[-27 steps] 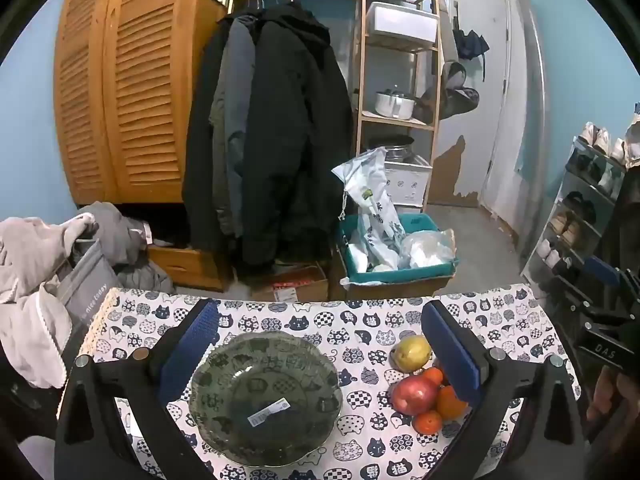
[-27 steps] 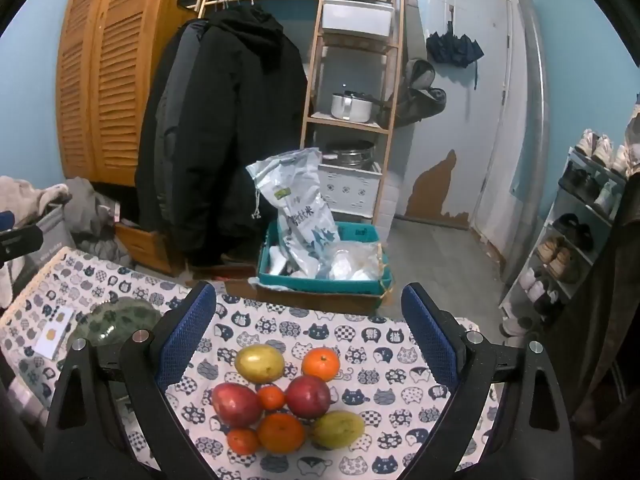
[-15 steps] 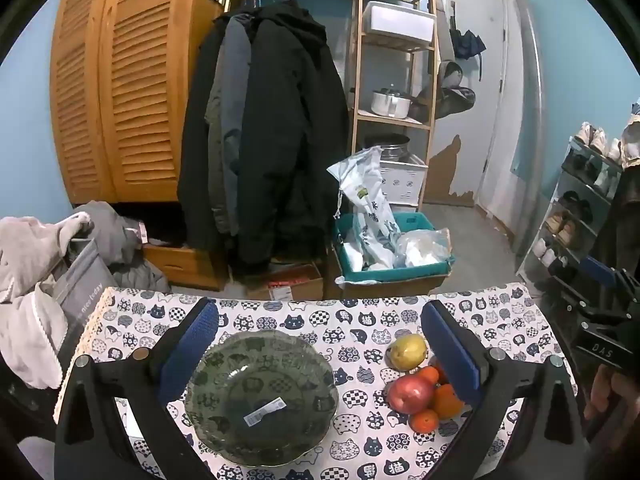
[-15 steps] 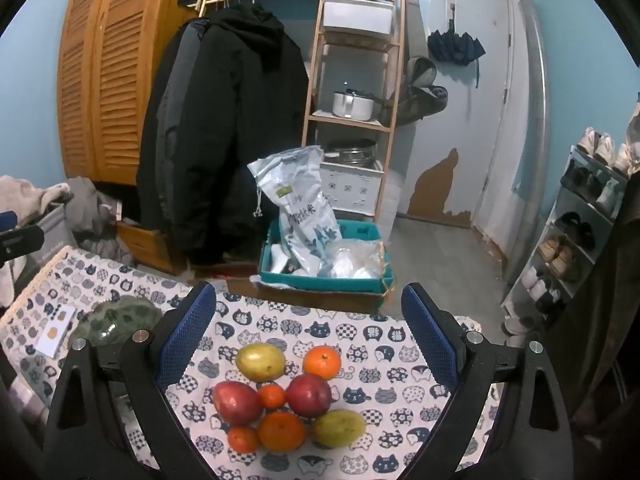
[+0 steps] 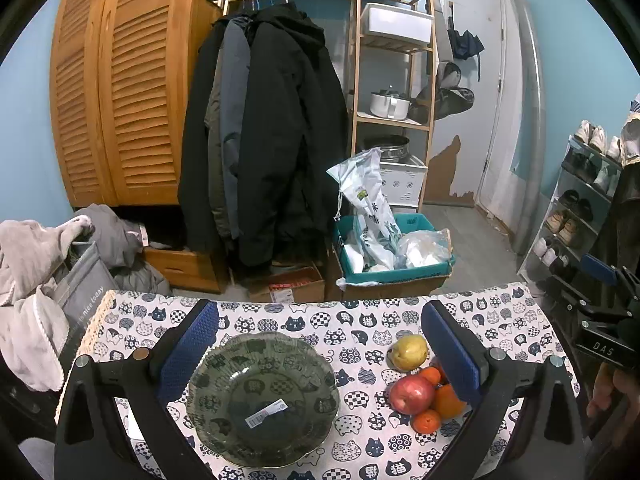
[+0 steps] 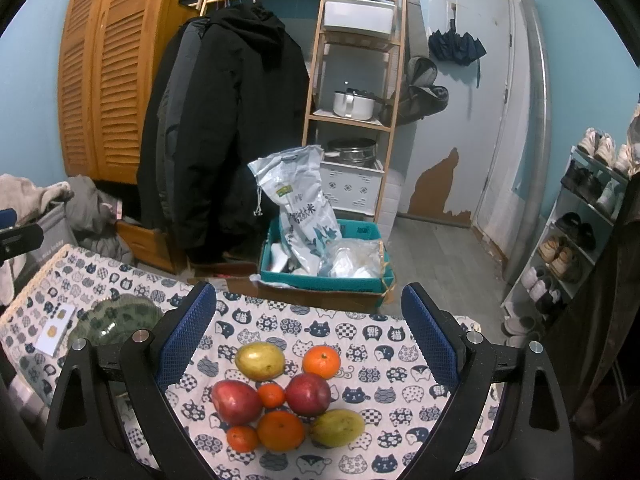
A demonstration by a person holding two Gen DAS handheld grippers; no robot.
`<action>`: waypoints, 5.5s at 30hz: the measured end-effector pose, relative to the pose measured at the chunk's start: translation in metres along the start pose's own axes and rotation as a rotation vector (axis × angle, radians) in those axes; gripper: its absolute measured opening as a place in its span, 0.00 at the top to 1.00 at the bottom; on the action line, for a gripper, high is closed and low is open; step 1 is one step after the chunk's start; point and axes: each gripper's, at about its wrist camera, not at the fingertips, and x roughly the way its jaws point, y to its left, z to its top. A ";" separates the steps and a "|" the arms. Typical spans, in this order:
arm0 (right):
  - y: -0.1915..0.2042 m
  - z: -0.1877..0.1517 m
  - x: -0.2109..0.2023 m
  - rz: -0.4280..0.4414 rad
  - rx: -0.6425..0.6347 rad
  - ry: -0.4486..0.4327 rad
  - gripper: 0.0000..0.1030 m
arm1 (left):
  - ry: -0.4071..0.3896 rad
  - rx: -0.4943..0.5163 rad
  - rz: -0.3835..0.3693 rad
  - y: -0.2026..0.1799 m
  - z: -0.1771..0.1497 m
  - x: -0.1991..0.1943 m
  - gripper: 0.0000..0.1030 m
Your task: Organize fruits
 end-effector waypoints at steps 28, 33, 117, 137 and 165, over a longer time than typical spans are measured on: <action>0.003 -0.002 0.001 0.005 -0.001 0.000 0.10 | -0.002 -0.001 0.006 0.003 -0.002 -0.003 0.01; 0.001 0.002 -0.003 0.006 -0.008 -0.002 0.10 | -0.002 -0.001 0.005 0.003 -0.002 -0.003 0.01; -0.041 -0.032 0.034 -0.049 0.031 0.189 0.10 | 0.164 0.047 -0.042 -0.032 -0.027 0.055 0.01; -0.069 -0.117 0.121 -0.025 0.114 0.560 0.11 | 0.438 0.076 -0.127 -0.077 -0.079 0.146 0.01; -0.077 -0.182 0.190 0.065 0.215 0.781 0.11 | 0.636 0.142 -0.155 -0.118 -0.140 0.231 0.01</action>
